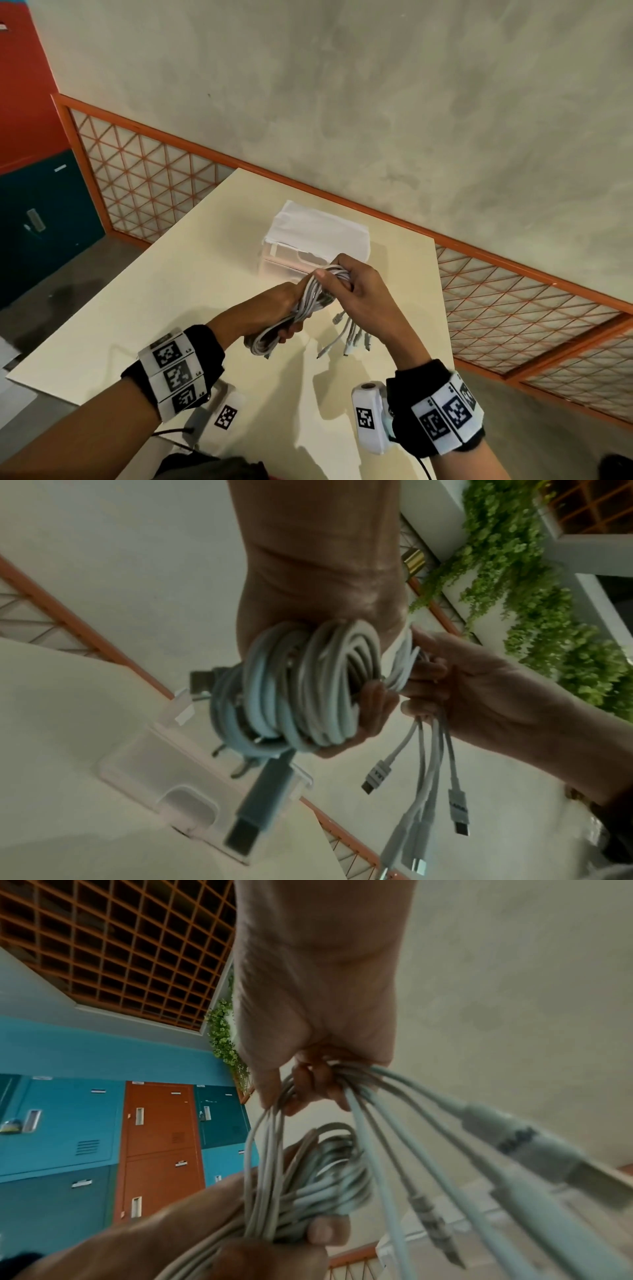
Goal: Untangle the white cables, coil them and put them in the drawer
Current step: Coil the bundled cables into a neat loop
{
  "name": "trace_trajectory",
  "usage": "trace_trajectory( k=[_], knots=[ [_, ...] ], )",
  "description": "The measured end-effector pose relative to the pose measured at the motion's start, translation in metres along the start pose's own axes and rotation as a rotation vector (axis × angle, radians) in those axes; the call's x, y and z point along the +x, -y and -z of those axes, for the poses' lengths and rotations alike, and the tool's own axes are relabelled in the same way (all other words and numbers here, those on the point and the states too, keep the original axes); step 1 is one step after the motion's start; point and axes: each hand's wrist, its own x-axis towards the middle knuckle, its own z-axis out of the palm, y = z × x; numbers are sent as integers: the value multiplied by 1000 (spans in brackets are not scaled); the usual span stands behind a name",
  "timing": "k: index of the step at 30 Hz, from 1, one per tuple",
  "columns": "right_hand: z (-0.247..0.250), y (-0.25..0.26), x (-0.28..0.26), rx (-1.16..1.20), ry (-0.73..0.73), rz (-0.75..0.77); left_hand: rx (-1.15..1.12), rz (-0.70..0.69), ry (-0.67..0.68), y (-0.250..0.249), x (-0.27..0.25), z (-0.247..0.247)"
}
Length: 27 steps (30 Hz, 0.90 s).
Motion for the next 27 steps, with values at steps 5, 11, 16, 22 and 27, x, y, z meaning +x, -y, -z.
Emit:
trace_trajectory(
  k=[5, 11, 16, 22, 27],
  knots=[
    [-7, -7, 4, 42, -92, -120, -49, 42, -14, 2, -2, -8],
    [-11, -10, 5, 116, -84, -176, 63, -4, 17, 1, -10, -9],
    [-8, -12, 6, 104, -95, -161, 52, -30, -5, 2, -8, -5],
    [-9, -23, -2, 183, -84, -34, 20, -108, 3, -2, -8, 2],
    [-3, -33, -11, 358, -129, -44, -59, -108, -10, 2, -6, 3]
  ],
)
